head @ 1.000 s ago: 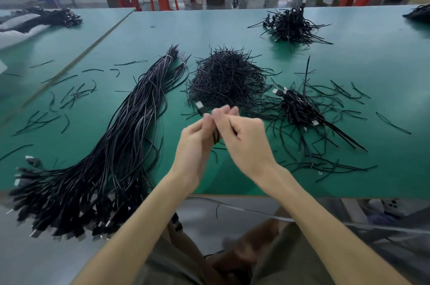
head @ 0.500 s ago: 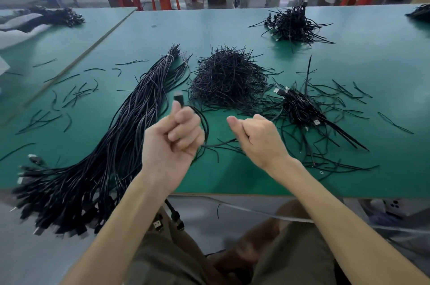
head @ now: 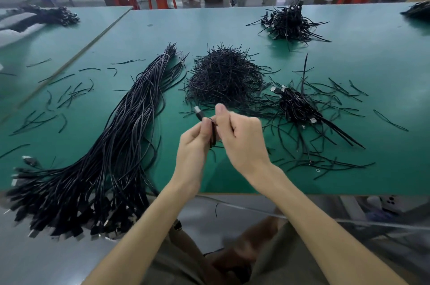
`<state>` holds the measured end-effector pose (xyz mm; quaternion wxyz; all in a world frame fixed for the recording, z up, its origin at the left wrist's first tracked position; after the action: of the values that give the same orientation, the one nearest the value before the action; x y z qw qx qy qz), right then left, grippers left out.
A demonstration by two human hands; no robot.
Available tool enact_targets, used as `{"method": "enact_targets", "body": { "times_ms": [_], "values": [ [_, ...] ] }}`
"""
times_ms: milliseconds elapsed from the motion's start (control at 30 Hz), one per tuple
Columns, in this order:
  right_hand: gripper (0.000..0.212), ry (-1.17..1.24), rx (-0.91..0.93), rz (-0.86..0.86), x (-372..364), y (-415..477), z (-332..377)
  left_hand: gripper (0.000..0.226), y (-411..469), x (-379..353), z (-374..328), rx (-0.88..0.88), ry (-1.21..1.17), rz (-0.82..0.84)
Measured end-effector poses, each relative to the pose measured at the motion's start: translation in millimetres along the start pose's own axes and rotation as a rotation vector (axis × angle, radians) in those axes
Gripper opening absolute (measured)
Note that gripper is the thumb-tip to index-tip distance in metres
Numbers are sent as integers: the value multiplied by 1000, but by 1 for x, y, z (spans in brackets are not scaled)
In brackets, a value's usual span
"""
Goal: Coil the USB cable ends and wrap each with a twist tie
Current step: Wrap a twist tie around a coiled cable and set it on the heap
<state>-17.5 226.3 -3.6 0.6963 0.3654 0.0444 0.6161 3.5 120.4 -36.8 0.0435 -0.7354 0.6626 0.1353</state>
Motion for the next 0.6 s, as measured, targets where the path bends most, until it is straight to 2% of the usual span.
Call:
{"method": "enact_targets", "body": {
  "times_ms": [67, 167, 300, 400, 467, 533, 600],
  "values": [
    [49, -37, 69, 17, -5, -9, 6, 43, 2, -1, 1, 132, -242, 7],
    [48, -152, 141, 23, -10, -16, 6, 46, 2, -4, 0, 254, -394, 11],
    [48, -277, 244, 65, -13, -23, 3, 35, 5, 8, -6, 249, -533, -48],
    [45, -290, 231, 153, -15, -29, -2, 26, 8, 15, -10, 258, -582, -48],
    [39, -330, 181, 210, -16, -29, -7, 28, 9, 18, -8, 283, -613, -42],
    [35, -350, 34, 308, -18, -27, -13, 30, 11, 20, -4, 291, -605, -45],
    [43, -249, -121, 405, -21, -27, -17, 29, 13, 22, 1, 286, -580, -50]
  ]
}}
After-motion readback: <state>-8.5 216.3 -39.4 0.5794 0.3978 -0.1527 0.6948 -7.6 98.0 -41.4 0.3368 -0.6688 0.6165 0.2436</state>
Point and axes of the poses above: each hand's wrist, its own y-axis towards the middle knuckle, its own x-axis out of the back of the hand, z = x × y, the point moved 5 cm from there along y, towards the middle knuckle, and after that the axes turned 5 degrees about -z, right-handed, at the moved point
